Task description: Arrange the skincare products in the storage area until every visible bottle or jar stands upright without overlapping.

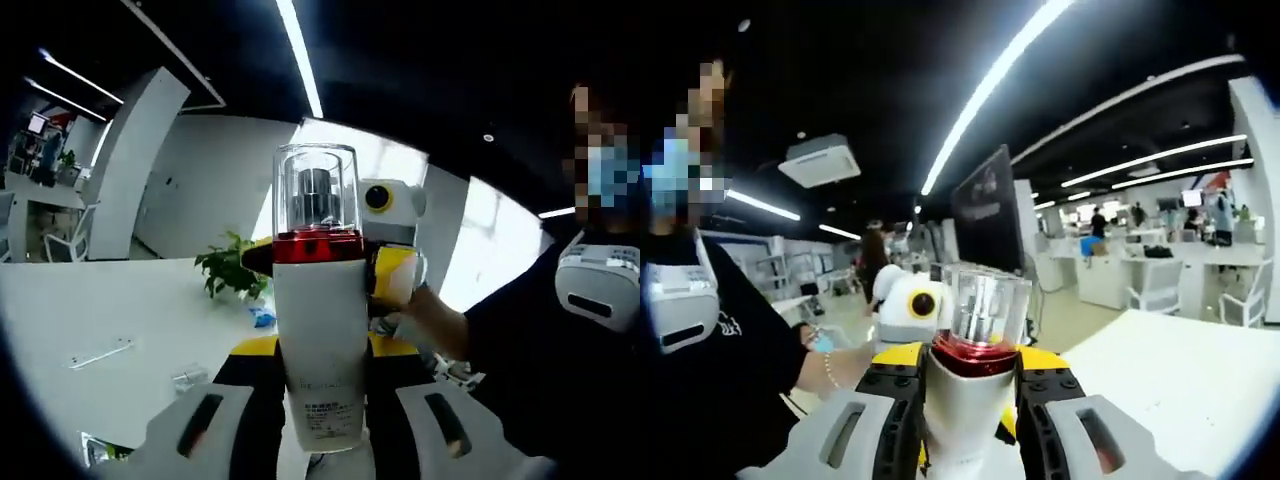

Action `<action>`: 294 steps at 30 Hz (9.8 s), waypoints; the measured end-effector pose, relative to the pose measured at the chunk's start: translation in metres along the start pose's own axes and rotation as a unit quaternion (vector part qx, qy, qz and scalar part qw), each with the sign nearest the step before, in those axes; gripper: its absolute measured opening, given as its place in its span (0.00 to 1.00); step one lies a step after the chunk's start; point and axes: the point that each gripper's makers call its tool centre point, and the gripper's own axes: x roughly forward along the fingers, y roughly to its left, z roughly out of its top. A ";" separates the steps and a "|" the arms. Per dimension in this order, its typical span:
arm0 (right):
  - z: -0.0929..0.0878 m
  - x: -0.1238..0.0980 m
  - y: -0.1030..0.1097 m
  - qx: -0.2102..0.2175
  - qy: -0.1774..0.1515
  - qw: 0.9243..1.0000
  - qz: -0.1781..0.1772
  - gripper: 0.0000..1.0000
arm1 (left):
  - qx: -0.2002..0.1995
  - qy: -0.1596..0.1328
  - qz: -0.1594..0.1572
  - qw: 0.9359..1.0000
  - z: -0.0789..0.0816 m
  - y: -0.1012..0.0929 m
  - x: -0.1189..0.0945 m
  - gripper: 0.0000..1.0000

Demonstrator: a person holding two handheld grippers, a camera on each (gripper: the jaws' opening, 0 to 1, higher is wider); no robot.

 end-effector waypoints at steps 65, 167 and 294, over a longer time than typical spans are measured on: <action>-0.049 -0.019 -0.092 0.013 -0.051 0.944 -0.326 0.22 | 0.194 0.019 0.382 0.903 -0.012 0.085 0.003 0.31; -0.135 -0.035 0.008 -0.060 0.028 0.997 0.033 0.20 | 0.060 0.088 0.096 0.990 -0.139 0.025 0.016 0.59; -0.402 -0.068 -0.162 -0.030 0.173 0.977 -0.121 0.31 | -0.076 0.139 0.302 0.940 -0.262 0.140 -0.070 0.94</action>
